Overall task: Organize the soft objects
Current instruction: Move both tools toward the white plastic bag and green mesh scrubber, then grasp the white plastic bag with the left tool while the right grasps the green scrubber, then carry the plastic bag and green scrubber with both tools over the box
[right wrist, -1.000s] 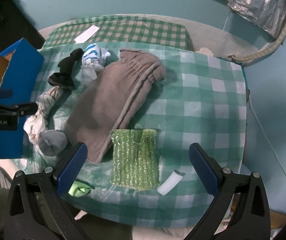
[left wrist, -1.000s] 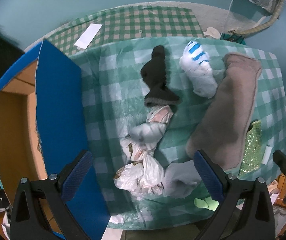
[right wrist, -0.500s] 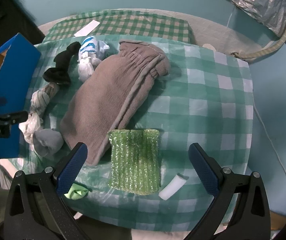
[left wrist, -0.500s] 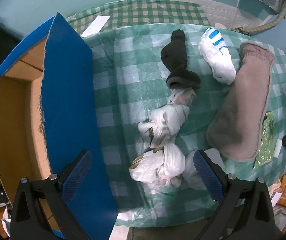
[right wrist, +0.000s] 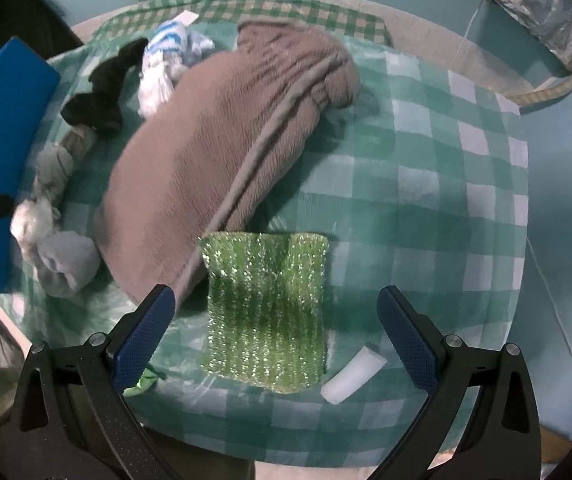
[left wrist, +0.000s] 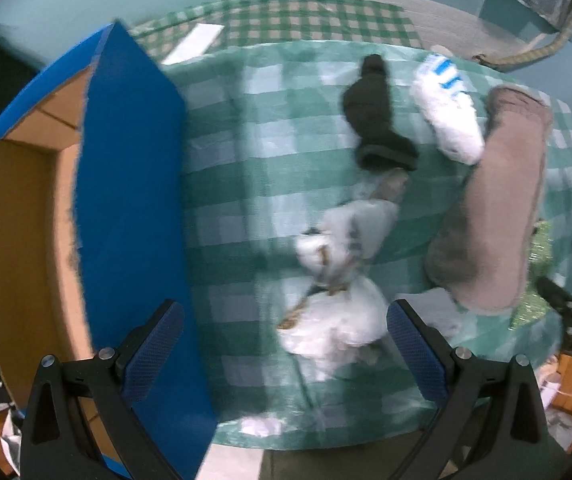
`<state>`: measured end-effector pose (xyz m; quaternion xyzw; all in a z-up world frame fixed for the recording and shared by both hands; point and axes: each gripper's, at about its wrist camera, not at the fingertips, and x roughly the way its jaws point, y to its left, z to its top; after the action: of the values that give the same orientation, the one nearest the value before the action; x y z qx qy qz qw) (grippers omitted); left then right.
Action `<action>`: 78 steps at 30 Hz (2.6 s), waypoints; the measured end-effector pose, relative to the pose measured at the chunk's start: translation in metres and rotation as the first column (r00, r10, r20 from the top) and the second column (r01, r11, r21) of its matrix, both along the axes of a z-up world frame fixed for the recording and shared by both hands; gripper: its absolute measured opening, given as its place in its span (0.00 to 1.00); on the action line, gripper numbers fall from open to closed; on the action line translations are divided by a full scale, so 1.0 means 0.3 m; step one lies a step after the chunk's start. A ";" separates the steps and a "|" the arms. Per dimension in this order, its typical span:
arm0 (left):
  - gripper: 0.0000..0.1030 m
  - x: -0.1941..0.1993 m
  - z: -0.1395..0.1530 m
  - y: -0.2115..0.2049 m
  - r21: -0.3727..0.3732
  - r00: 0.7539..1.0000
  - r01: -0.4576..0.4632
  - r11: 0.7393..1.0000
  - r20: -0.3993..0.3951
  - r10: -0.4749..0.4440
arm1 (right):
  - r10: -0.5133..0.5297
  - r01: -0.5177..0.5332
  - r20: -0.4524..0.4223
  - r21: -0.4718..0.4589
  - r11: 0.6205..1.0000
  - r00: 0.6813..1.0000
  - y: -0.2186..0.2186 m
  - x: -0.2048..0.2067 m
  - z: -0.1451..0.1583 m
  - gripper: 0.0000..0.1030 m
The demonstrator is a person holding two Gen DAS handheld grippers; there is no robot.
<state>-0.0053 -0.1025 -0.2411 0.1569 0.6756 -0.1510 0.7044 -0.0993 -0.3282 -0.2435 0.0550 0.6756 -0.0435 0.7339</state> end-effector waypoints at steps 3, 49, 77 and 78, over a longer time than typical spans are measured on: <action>0.99 -0.003 -0.009 -0.031 -0.006 1.000 0.020 1.000 -0.016 -0.020 | -0.003 0.002 -0.015 -0.009 1.000 1.000 -0.004 -0.003 -0.025 0.97; 0.45 0.027 -0.038 -0.082 0.041 0.998 0.045 0.998 0.044 -0.046 | 0.055 -0.054 -0.018 0.065 0.996 0.998 0.043 0.019 0.081 0.25; 0.45 -0.038 0.344 0.083 -0.030 0.985 0.050 0.998 0.167 -0.044 | 0.211 -0.217 0.098 0.054 0.975 0.972 0.248 0.197 0.395 0.25; 0.45 -0.039 0.356 0.092 -0.030 0.985 0.046 0.998 0.170 -0.040 | 0.221 -0.227 0.101 0.054 0.972 0.970 0.262 0.206 0.405 0.25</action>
<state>-0.0170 -0.0750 -0.1344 0.1717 0.6070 -0.1637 0.7585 -0.0374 -0.2496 -0.1221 0.0041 0.6430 0.0642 0.7631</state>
